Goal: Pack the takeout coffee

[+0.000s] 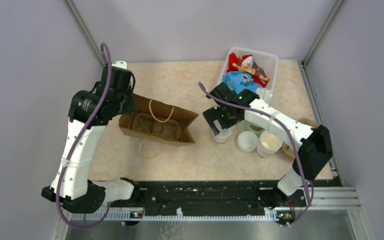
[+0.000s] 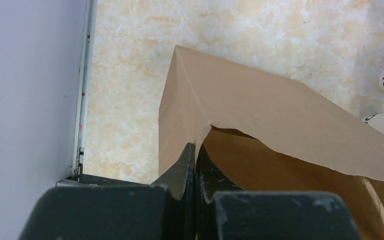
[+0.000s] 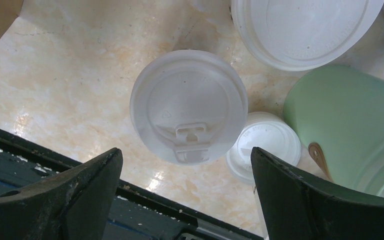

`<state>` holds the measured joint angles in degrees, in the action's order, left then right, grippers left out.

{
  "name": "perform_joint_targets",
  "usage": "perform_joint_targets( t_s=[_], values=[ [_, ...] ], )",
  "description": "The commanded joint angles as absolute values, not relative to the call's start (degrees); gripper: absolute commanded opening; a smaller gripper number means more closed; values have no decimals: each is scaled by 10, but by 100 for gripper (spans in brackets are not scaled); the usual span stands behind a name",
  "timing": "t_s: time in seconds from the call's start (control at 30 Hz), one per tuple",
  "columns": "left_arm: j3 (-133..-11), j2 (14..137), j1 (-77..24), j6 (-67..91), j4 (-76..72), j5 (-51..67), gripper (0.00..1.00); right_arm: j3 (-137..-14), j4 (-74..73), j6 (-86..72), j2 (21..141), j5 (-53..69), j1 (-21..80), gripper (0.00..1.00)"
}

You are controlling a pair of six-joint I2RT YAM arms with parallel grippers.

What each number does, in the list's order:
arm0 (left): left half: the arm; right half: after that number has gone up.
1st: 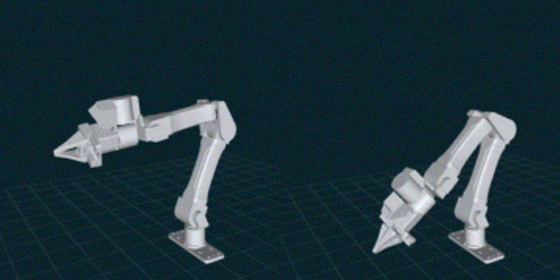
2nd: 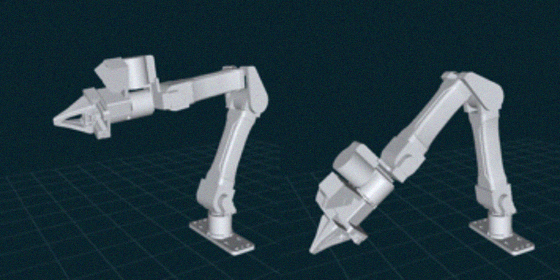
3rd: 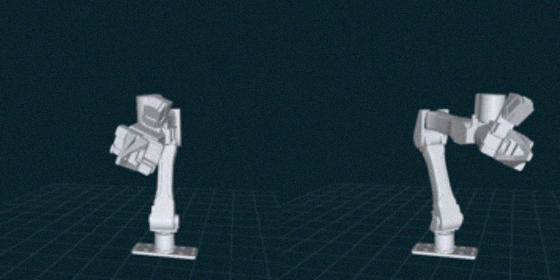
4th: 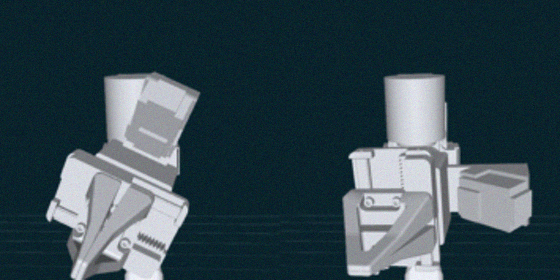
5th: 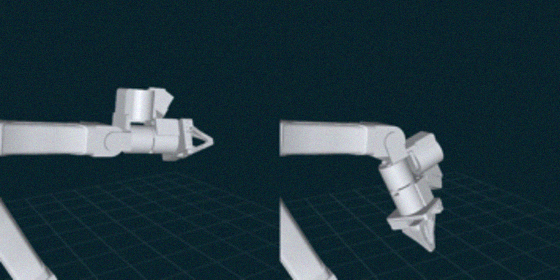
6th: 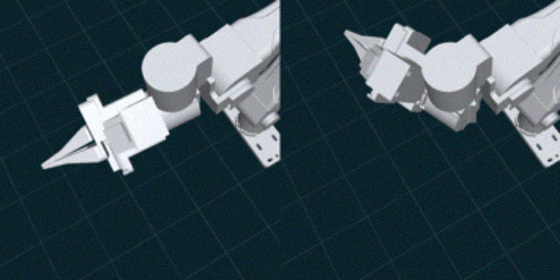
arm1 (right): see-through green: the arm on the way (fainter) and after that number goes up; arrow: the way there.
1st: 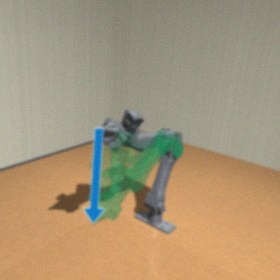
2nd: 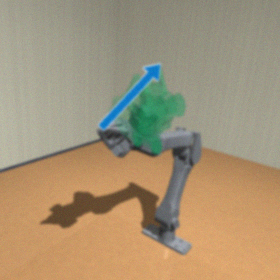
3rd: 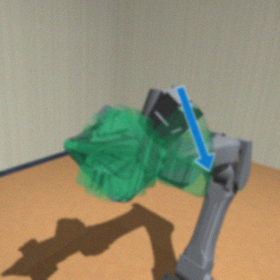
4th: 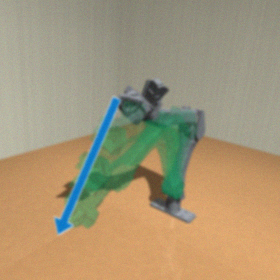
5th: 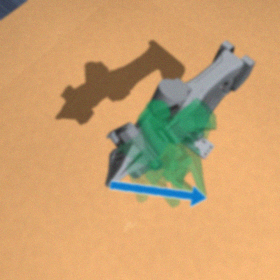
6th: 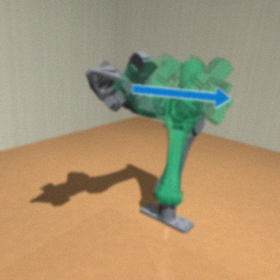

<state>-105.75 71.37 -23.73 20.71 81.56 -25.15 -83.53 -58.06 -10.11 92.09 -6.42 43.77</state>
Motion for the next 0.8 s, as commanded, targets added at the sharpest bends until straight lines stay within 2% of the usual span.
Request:
perform_joint_targets(
  t_s=[0.0, 0.23, 0.6, 0.77],
  values=[
    [-1068, 710, -237, 212, 809, -246, 0, -840, -554, -88, 931, -89, 441, 98],
    [-1068, 712, -237, 212, 809, -242, 0, -829, -536, -90, 936, -72, 442, 91],
    [-1069, 718, -237, 211, 809, -238, 0, -824, -527, -81, 951, -74, 441, 91],
    [-1069, 720, -237, 210, 809, -237, 0, -820, -525, -81, 954, -72, 438, 86]
  ],
)
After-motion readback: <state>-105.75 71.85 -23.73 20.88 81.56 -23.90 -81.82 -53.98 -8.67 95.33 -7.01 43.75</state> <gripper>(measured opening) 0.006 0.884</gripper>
